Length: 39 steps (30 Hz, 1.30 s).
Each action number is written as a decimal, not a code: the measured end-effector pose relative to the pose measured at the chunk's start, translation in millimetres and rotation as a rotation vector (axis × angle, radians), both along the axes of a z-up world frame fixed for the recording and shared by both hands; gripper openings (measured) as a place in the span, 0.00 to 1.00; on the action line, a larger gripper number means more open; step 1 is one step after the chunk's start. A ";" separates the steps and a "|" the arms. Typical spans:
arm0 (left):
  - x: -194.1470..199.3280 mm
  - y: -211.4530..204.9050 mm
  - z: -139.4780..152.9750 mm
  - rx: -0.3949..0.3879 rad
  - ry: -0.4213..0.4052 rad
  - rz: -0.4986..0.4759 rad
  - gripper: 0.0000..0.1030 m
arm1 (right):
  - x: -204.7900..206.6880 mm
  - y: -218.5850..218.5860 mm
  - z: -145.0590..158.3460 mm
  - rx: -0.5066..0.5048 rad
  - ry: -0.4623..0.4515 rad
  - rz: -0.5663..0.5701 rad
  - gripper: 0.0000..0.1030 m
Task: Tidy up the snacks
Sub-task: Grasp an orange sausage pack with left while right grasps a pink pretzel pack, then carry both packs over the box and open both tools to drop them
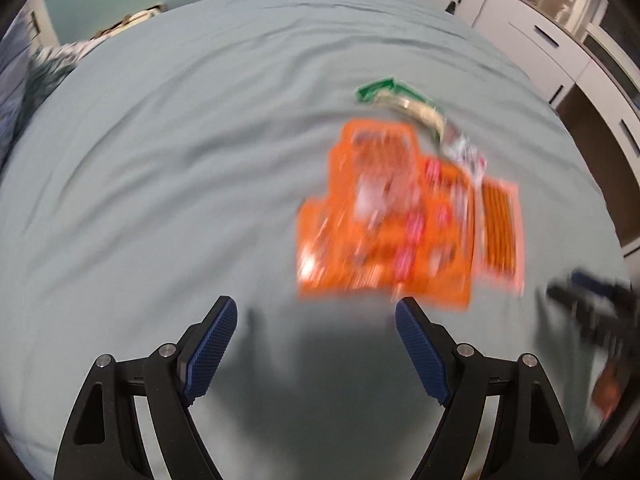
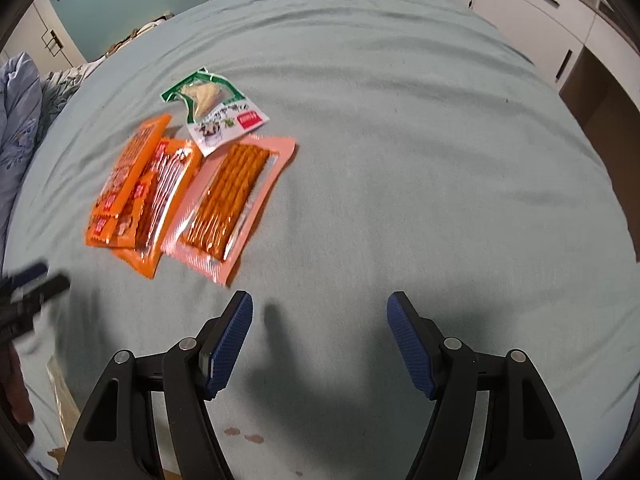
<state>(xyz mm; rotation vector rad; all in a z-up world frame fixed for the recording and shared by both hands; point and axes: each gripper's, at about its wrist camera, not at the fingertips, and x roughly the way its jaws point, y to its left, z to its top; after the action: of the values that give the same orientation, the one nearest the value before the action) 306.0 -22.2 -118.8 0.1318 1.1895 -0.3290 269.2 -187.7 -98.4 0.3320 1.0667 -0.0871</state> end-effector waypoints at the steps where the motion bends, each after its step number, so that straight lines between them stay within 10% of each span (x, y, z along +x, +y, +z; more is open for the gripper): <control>1: 10.3 -10.4 2.5 -0.005 -0.010 -0.009 0.80 | 1.0 0.7 0.5 -0.003 -0.006 0.000 0.67; 6: 58.9 -48.8 -13.9 -0.001 0.066 -0.014 0.76 | 13.5 0.9 -2.7 -0.004 -0.036 -0.004 0.67; 7: 64.1 -51.3 -20.1 -0.029 0.098 -0.018 0.55 | 18.5 1.4 -5.0 -0.010 -0.037 -0.005 0.67; 16: 41.2 -31.5 3.3 -0.041 0.068 0.012 0.16 | 76.9 23.4 -11.5 0.004 -0.103 0.021 0.75; 22: -6.7 14.9 48.2 -0.112 0.032 0.042 0.08 | 85.4 53.3 -18.9 -0.117 -0.146 0.057 0.75; 24: -28.5 28.9 65.5 -0.143 0.019 0.050 0.08 | 76.1 53.3 -18.1 -0.133 -0.178 0.054 0.51; 26: -53.7 40.3 83.7 -0.167 0.002 0.052 0.08 | 66.9 49.0 -17.8 -0.100 -0.193 0.061 0.34; 39: -221.0 57.5 121.5 -0.461 0.004 -0.155 0.10 | -11.7 -17.9 -12.1 0.240 -0.142 -0.049 0.31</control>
<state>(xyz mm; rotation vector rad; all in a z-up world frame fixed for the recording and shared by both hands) 85.0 35.3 2.7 -0.1799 1.0821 -0.7303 257.5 -205.6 -110.5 0.5731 0.9291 0.0210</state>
